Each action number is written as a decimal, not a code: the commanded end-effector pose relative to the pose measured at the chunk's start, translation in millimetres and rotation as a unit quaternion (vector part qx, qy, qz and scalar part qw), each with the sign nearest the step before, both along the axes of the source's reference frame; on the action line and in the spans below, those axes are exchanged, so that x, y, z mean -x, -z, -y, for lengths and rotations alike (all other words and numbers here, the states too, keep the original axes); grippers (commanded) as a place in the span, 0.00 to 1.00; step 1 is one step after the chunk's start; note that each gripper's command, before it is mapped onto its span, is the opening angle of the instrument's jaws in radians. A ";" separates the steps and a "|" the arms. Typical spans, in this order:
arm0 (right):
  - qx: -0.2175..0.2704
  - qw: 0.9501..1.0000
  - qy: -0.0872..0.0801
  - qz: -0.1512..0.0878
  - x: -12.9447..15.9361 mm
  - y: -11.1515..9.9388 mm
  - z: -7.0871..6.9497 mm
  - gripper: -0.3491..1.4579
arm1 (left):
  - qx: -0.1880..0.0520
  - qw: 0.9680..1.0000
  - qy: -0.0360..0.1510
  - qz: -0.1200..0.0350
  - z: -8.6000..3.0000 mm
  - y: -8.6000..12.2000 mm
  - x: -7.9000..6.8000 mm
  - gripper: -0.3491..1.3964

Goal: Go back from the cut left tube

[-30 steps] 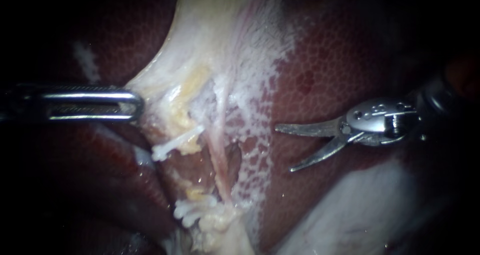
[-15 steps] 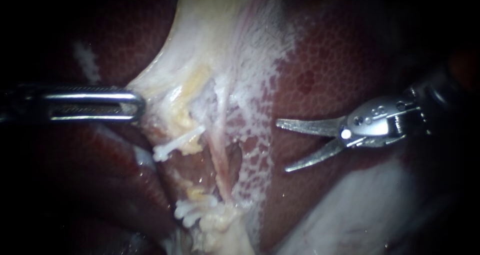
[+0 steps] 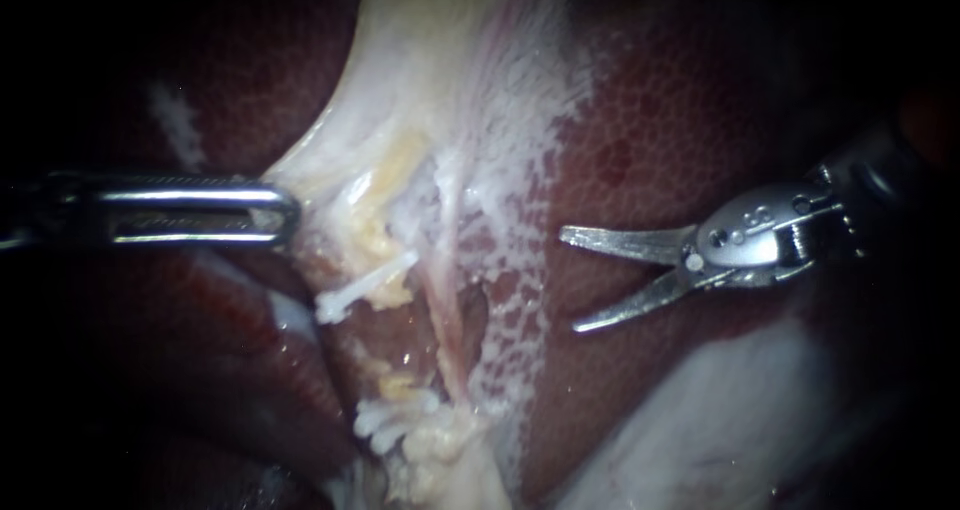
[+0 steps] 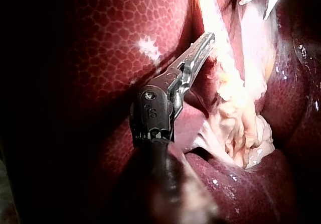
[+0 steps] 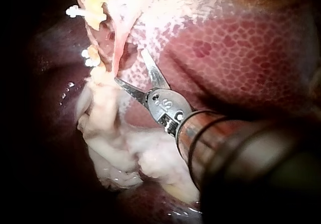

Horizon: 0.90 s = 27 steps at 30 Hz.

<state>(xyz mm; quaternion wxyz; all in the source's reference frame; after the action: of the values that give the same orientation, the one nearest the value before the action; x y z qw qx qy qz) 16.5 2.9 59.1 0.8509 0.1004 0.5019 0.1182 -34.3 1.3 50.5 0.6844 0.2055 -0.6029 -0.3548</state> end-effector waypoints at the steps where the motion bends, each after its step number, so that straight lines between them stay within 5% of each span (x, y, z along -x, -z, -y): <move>1: 0.000 1.000 0.000 -0.001 0.1 -0.1 0.0 0.96 | 0.000 1.000 -0.001 -0.003 0.1 -0.6 0.1 0.00; 12: 0.005 1.000 0.004 -0.001 1.2 -0.7 -0.3 0.96 | -0.009 1.000 -0.013 -0.022 1.3 -5.4 3.1 0.00; 27: 0.014 1.000 0.005 -0.004 1.1 -1.0 -0.5 0.96 | -0.011 0.999 -0.023 -0.021 1.9 -6.0 4.2 0.00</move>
<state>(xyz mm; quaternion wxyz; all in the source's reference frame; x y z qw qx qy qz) 15.3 3.4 60.1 0.8510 0.0916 0.5060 0.1062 -38.6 -0.5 56.5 0.7028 0.2184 -0.5790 -0.3510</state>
